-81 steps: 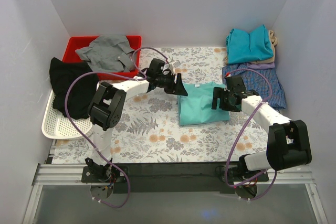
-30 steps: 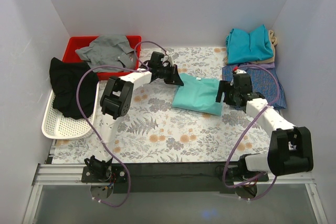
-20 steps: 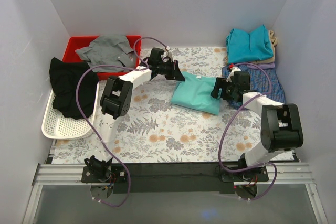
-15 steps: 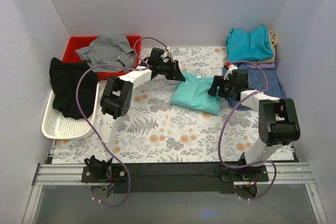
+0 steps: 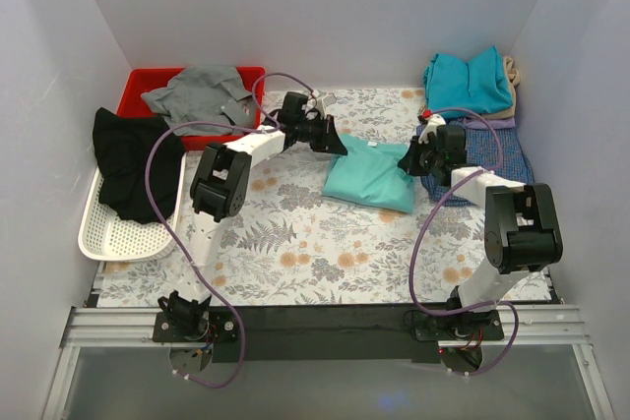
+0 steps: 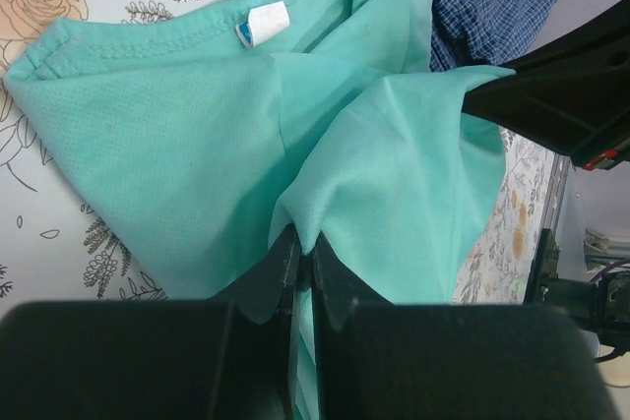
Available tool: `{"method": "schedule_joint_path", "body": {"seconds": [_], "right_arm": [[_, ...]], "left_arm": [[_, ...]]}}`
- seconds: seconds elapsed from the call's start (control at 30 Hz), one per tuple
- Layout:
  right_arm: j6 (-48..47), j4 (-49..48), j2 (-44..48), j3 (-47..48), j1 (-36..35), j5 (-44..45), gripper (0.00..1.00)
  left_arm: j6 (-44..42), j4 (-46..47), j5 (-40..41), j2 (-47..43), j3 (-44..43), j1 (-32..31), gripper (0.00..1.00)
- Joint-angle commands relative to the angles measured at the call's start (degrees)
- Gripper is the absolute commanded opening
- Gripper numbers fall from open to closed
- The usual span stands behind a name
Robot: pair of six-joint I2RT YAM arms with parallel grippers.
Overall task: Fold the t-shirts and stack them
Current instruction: Fold the tshirt
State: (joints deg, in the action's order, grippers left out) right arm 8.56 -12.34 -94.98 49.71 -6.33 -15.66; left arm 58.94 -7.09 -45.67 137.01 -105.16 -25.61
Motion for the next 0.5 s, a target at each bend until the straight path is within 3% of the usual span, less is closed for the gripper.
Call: {"method": "schedule_joint_path", "body": {"seconds": [0.0,0.27,0.47], "right_arm": [[-0.47,-2.43,2.78,0.48,0.26,2.29,0.01],[-2.05,-4.79,7.7,-1.11,0.44,11.7,0.01],[-2.58,-5.33,0.77,3.98,0.88,12.5,0.01]], "left_arm": [[-0.4,0.24,-0.47,-0.78,-2.76,0.38,0.0],[-0.58,0.41,-1.09,0.98,-8.82,1.52,0.0],[0.12,1.11,-0.56,5.89,-16.82,1.87,0.0]]}}
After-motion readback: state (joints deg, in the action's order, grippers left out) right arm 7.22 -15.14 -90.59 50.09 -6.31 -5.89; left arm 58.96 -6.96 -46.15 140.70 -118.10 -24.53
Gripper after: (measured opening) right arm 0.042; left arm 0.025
